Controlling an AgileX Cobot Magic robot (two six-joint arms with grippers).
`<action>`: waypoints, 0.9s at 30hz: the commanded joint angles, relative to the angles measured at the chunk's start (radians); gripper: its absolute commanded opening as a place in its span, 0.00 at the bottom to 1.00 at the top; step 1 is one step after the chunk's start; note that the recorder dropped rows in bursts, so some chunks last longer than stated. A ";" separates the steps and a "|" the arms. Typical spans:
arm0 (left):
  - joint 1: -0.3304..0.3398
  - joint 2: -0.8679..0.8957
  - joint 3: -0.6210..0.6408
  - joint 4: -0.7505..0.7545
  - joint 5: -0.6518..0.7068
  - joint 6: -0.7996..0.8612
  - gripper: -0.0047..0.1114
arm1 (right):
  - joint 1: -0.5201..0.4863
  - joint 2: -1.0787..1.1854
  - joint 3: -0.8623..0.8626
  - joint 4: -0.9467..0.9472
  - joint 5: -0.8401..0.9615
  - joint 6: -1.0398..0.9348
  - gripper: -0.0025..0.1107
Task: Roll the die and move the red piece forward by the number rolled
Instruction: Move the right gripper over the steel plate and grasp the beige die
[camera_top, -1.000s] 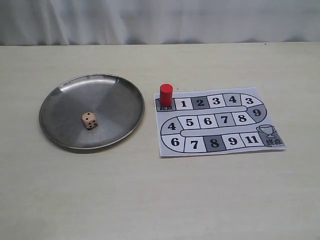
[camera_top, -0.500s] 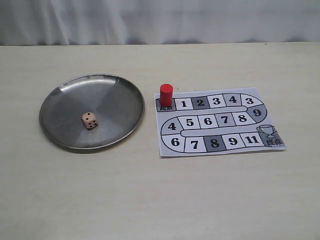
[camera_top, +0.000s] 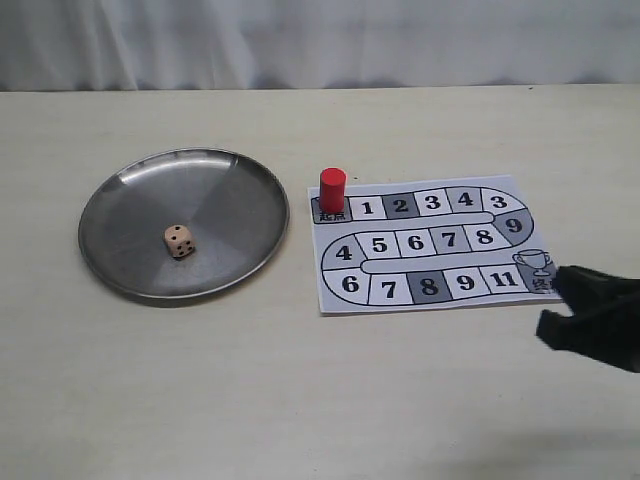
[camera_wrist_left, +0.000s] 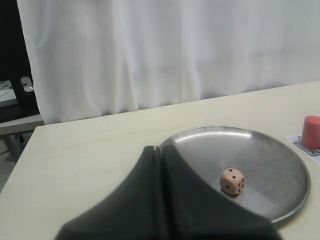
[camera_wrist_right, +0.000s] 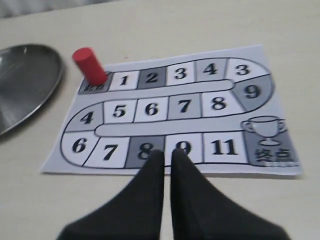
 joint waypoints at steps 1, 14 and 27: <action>-0.008 -0.001 0.002 -0.002 -0.010 -0.001 0.04 | 0.151 0.139 -0.034 -0.008 -0.058 -0.012 0.06; -0.008 -0.001 0.002 -0.002 -0.010 -0.001 0.04 | 0.388 0.547 -0.471 -0.027 0.243 -0.015 0.36; -0.008 -0.001 0.002 -0.002 -0.010 -0.001 0.04 | 0.504 1.027 -1.159 -0.143 0.527 -0.015 0.59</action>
